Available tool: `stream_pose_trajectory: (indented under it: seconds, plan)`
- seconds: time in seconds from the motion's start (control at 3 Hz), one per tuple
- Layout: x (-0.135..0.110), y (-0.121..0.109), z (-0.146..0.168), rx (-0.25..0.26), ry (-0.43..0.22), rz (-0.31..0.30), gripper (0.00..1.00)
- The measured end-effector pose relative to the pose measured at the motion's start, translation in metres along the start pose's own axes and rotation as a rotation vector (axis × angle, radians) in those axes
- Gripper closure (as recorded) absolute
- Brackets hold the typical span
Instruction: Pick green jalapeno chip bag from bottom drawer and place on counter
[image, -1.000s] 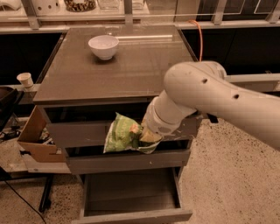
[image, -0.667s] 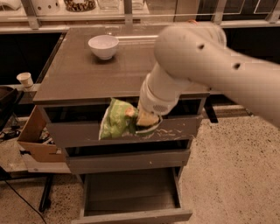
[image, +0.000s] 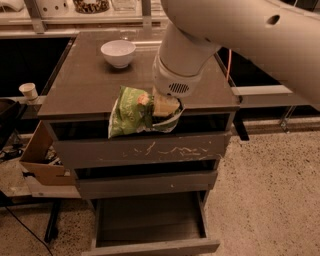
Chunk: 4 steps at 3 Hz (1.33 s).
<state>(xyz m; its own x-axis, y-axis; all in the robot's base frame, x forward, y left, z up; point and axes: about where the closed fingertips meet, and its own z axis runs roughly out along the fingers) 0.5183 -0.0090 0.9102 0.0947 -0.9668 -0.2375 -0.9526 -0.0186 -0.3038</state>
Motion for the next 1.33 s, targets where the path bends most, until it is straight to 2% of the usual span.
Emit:
stream_pose_trajectory:
  seconds: [0.33,0.67,1.0,1.33]
  plan:
    - [-0.003,-0.018,-0.003,0.032,0.031,0.007,1.0]
    - [-0.004,-0.063,0.006,0.087,0.072,0.01,1.0]
    - [-0.004,-0.092,0.014,0.107,0.089,0.015,1.0]
    - [0.004,-0.126,0.032,0.128,0.034,0.037,1.0]
